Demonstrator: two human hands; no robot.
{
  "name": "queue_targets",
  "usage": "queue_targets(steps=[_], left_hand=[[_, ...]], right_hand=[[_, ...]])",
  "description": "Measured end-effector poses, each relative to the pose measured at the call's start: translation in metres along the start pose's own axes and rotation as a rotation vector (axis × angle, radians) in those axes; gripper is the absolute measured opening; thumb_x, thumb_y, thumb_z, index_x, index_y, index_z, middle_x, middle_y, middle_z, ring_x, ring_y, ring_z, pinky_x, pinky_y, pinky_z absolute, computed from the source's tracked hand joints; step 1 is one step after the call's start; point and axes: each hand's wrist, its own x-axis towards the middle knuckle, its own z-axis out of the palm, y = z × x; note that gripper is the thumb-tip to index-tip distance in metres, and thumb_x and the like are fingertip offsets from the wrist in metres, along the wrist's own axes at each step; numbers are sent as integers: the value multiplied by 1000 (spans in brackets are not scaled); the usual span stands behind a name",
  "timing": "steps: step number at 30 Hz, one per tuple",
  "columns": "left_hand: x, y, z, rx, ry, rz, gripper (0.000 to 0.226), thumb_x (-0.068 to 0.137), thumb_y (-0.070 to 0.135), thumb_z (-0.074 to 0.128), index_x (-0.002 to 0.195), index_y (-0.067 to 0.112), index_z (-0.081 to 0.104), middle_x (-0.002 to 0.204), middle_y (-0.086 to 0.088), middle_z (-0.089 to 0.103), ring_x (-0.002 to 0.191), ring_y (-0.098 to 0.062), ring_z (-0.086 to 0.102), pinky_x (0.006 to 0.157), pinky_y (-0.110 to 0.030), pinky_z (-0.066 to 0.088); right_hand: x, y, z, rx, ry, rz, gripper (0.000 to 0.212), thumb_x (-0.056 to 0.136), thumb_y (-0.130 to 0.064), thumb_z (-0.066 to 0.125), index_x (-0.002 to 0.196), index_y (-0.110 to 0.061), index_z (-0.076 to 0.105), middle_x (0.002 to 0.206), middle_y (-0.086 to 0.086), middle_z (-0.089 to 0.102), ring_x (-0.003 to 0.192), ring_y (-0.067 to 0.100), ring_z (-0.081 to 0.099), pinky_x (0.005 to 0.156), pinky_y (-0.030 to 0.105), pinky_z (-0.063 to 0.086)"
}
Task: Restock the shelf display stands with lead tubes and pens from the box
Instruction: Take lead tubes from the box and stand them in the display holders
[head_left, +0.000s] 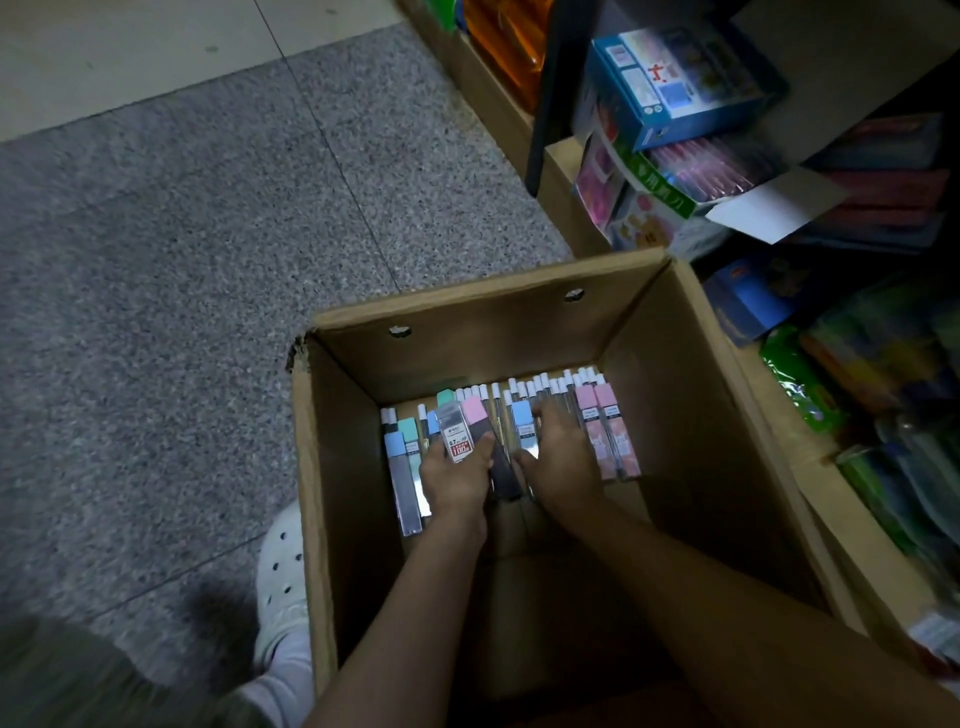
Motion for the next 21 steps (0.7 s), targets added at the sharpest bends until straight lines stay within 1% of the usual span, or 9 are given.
queue_targets(steps=[3,5,7,10,13,15,16,18,21], left_hand=[[-1,-3,0,21,-14,13,28,85,12,71,112,15,64,99,-3,71,90,-20,69,78,-37,59],[-4,-5,0,40,-26,25,23,85,12,72,107,14,65,92,-2,72,85,-19,69,77,-36,59],[-9,-1,2,60,-53,41,22,83,11,73,104,14,65,93,-3,72,86,-20,69,78,-38,58],[-23,13,9,123,-136,107,27,81,11,76,105,13,66,96,-5,72,85,-19,68,72,-30,56],[-46,41,18,271,-318,272,27,79,8,77,103,14,66,97,-5,72,87,-19,67,74,-29,54],[-66,69,25,406,-462,424,26,78,3,76,100,10,64,90,-4,70,80,-18,64,70,-23,52],[-78,86,29,489,-521,503,27,78,1,76,101,6,64,86,-4,68,76,-16,61,66,-20,50],[-106,117,37,614,-642,617,31,79,-2,74,107,-3,62,85,-9,65,73,-17,58,63,-23,48],[-148,153,51,679,-797,719,34,81,-4,71,113,-8,60,97,-18,67,78,-19,60,74,-29,51]], right_hand=[[1,3,-2,14,-29,42,55,85,-17,71,133,-13,47,128,9,57,119,26,55,97,35,49],[-2,6,-8,38,-8,77,45,86,-13,68,128,-12,51,127,9,57,116,23,54,93,29,47],[-9,9,-19,94,42,95,39,86,-7,66,123,-12,56,120,8,60,108,19,55,83,21,42],[-25,10,-44,264,80,68,41,83,-4,69,121,-13,59,111,5,68,92,12,59,78,15,42],[-43,9,-84,416,131,4,59,80,-4,72,131,-23,50,99,-5,69,87,8,64,86,23,51],[-55,4,-115,481,187,-56,77,80,-4,74,142,-31,37,86,-9,65,76,6,63,79,27,54],[-61,1,-131,504,217,-88,79,80,-4,74,142,-33,35,80,-12,61,68,0,61,70,21,53],[-75,-6,-163,504,279,-142,71,79,-2,74,137,-28,42,71,-16,57,55,-9,56,56,7,43],[-103,-19,-210,481,390,-202,59,77,-9,78,123,-29,46,71,-14,58,54,-9,58,52,5,41]])
